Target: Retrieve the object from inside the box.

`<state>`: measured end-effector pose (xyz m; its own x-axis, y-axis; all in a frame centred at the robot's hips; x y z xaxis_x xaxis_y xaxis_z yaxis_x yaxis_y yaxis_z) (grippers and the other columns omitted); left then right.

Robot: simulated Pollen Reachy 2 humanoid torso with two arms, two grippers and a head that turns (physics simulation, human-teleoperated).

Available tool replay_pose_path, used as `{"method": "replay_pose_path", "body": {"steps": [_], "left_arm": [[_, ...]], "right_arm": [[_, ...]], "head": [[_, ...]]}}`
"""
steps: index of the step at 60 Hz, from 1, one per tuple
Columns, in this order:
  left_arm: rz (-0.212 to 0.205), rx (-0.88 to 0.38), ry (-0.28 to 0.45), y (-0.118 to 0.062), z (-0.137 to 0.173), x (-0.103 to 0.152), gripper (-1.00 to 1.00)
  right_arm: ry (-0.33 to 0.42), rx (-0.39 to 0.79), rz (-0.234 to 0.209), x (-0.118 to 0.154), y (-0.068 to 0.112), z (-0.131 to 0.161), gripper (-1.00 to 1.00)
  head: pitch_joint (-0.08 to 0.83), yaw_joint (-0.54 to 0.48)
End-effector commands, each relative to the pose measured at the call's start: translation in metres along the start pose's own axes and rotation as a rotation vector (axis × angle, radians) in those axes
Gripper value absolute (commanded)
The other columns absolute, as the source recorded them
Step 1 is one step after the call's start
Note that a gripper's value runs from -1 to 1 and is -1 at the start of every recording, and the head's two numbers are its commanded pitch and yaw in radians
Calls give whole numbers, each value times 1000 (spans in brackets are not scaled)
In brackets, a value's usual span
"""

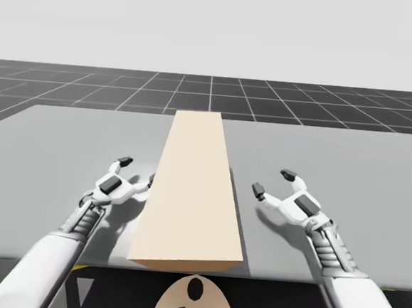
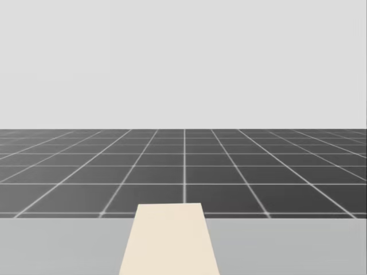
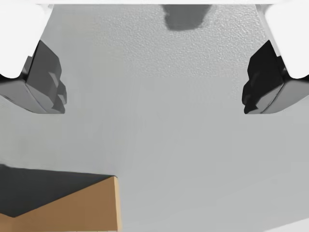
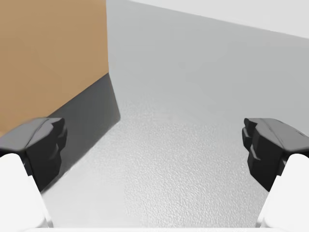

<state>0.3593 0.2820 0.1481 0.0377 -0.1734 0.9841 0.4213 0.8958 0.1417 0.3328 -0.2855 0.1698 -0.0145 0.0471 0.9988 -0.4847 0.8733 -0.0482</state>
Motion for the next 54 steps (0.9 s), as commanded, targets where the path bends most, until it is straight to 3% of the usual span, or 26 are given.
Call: {"method": "replay_pose_path", "body": {"steps": [1, 6, 17, 22, 29, 54], "left_arm": [[-94, -194, 2, -34, 6, 0, -1000], [-117, -306, -29, -55, 14, 6, -1000], [-138, -407, -54, -81, 23, 13, -1000], [-155, -425, -49, -86, 23, 12, -1000], [-140, -456, -40, -90, 18, 8, -1000], [-165, -551, 13, -119, -35, 6, -1000]], "right_arm": [[-38, 154, 41, 4, 15, 4, -1000], [-85, 208, 61, 9, 22, 10, -1000], [-124, 241, 69, 14, 25, 15, -1000], [-130, 241, 71, 14, 25, 16, -1000], [-135, 243, 78, 14, 25, 16, -1000], [-154, 255, 98, 15, 27, 18, -1000]], "head": [[7, 3], [8, -1], [7, -4], [8, -4], [11, -6], [13, -11]]}}
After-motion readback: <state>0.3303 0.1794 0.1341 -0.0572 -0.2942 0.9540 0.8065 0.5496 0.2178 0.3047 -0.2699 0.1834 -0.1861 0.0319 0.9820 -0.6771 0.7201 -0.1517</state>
